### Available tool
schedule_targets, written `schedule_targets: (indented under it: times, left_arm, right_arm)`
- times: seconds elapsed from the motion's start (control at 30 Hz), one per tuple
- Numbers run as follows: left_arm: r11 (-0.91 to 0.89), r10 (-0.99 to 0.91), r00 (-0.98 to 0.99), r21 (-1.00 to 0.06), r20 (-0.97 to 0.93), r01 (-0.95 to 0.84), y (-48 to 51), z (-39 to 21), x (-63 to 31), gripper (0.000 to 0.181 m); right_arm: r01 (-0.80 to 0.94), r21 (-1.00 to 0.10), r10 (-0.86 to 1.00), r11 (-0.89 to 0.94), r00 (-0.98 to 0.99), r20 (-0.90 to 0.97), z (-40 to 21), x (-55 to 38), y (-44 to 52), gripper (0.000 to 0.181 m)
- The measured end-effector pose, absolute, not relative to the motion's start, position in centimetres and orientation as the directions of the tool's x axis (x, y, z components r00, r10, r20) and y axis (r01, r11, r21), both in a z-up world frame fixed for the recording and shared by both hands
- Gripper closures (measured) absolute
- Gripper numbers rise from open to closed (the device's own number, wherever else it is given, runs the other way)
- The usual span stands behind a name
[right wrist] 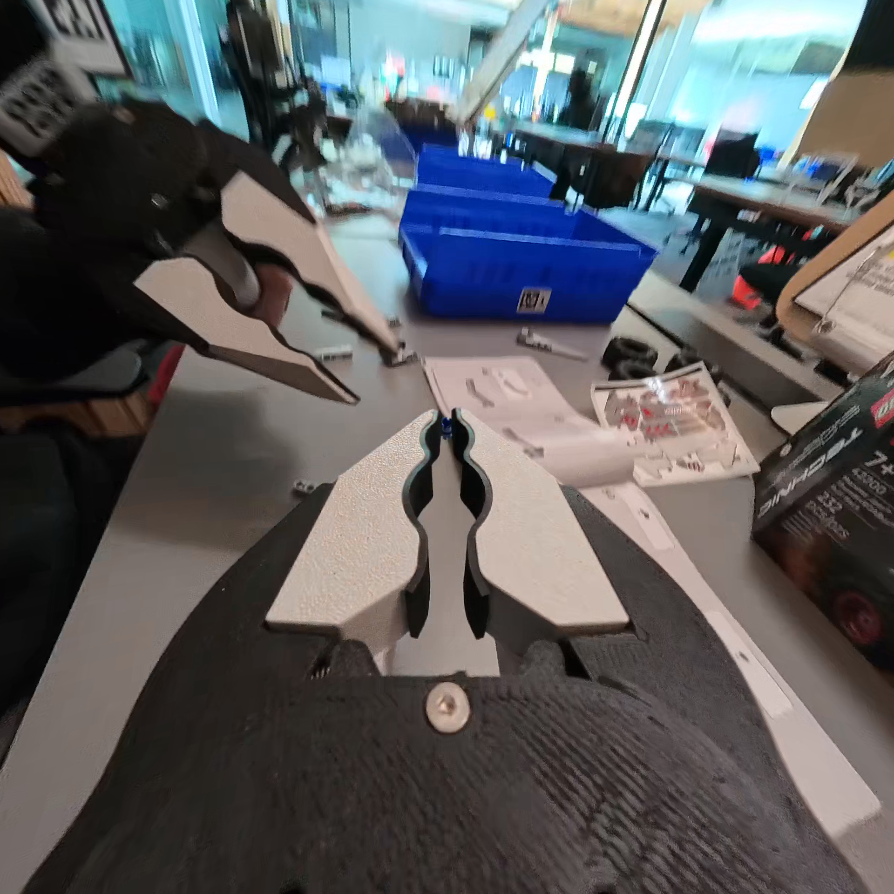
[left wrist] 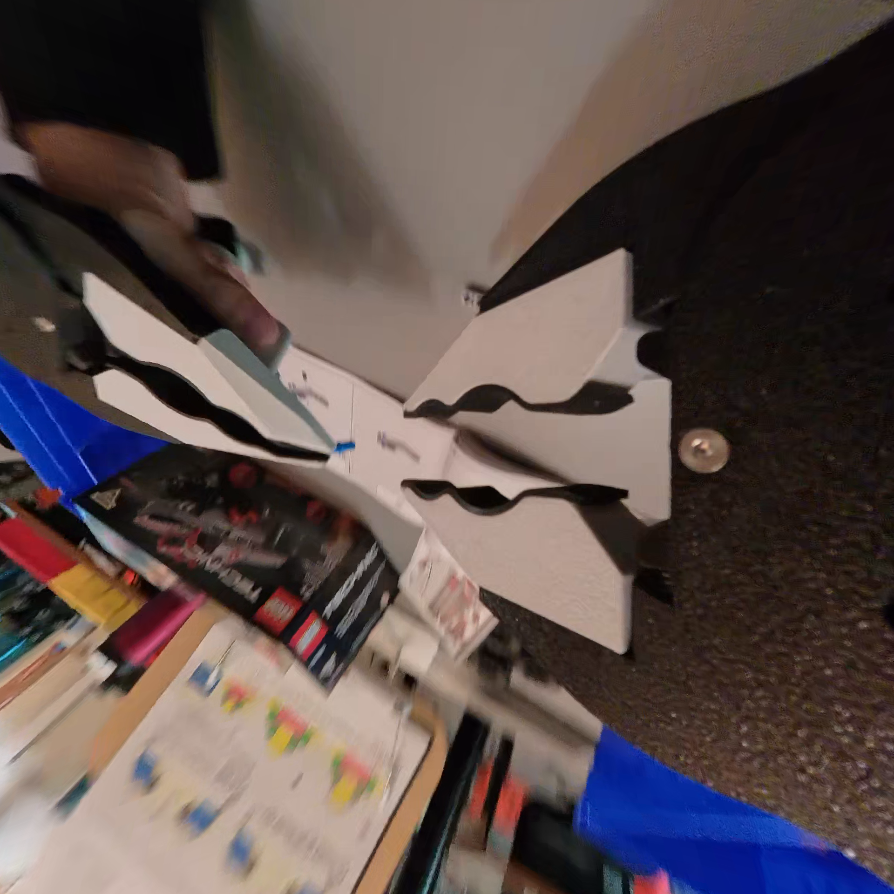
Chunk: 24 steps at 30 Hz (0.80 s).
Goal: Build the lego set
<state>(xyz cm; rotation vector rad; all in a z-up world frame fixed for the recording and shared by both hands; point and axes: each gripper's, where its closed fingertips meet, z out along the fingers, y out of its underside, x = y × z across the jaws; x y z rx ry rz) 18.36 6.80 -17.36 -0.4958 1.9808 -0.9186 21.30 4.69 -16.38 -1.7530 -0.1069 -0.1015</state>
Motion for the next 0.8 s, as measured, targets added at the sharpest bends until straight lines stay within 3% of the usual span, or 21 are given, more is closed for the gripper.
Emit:
schedule_targets:
  times: [0.1, 0.3, 0.57, 0.8]
  left_arm:
    - [0.775, -0.526, -0.494, -0.63, -0.692, 0.057, 5.7, -17.9, 18.7, 0.154]
    - [0.641, -0.662, -0.592, -0.756, -0.459, -0.132, 4.4, -19.9, 18.7, 0.16]
    - [0.534, -0.621, -0.779, -0.773, -0.084, -0.342, 6.0, -25.8, 14.9, 0.152]
    - [0.529, -0.576, -0.817, -0.771, -0.022, -0.353, 5.0, -26.6, 15.8, 0.16]
  right_arm:
    - [0.095, -0.955, 0.033, -0.279, 0.995, 0.089, -16.9, 20.8, 4.4, 0.178]
    - [0.11, -0.918, 0.098, -0.38, 0.992, 0.078, -19.0, 18.9, 5.0, 0.179]
    - [0.088, -0.882, 0.217, -0.463, 0.976, -0.016, -22.7, 16.4, 5.4, 0.179]
    - [0.07, -0.851, 0.206, -0.52, 0.978, -0.045, -24.2, 16.6, 5.2, 0.178]
